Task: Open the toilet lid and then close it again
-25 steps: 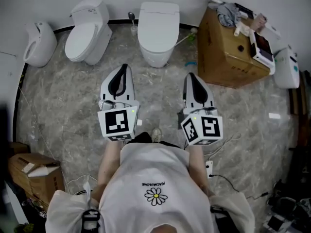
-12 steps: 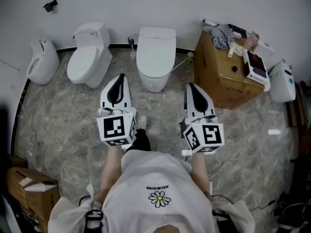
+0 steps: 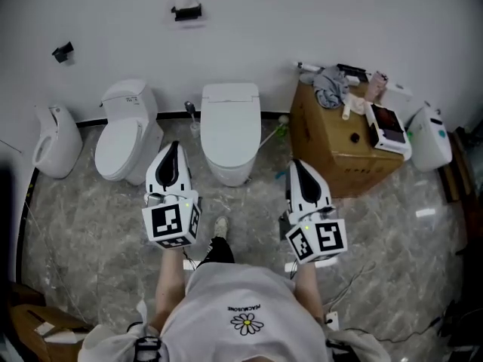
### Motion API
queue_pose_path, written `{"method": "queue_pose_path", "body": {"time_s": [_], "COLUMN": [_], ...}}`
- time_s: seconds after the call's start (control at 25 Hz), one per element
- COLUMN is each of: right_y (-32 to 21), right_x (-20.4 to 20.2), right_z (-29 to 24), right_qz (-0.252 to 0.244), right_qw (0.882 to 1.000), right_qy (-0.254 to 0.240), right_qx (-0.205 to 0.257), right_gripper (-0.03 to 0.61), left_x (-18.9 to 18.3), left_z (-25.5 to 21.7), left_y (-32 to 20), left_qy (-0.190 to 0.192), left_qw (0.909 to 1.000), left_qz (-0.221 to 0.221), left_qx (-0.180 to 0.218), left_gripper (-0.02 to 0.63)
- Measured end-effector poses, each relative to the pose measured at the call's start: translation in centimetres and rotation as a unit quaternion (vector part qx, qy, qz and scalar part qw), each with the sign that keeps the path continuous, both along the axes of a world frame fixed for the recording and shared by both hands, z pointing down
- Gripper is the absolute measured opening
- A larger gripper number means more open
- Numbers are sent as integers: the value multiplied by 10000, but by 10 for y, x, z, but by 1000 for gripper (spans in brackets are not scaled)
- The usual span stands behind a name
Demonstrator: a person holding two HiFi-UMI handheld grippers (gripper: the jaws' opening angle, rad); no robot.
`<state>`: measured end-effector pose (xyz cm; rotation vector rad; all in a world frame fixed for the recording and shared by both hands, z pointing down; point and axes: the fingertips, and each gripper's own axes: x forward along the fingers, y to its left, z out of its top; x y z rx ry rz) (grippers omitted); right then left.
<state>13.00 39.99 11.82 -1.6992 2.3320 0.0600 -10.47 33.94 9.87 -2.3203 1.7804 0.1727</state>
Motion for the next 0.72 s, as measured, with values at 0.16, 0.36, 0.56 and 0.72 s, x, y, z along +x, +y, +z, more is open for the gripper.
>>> {"method": "queue_pose_path", "body": {"time_s": [0.16,0.36,0.56,0.72], "right_y": [-45,-113,-194,-265], "right_x": [-15,-34,-43,-51], "right_z": [11,23,15,17], "right_qz": [-80,-164,43,174], "right_qw": [9996,9981,9984,9984], "right_qy": [-221,-428,-209,-132], "right_qx": [-143,-408,-517,-521], "right_gripper": [29,29,29,29], "left_x": [-8,-15,-15,-16], "left_z": [9,40,51,56], "left_y": [-43,-116,-204,-273], "left_qy": [29,120,126,-38], "left_qw": [9999,9992,9978,9967], "left_qz": [103,269,470,646], "left_qx": [-5,-277,-461,-499], "left_gripper": [26,26,26,26]}}
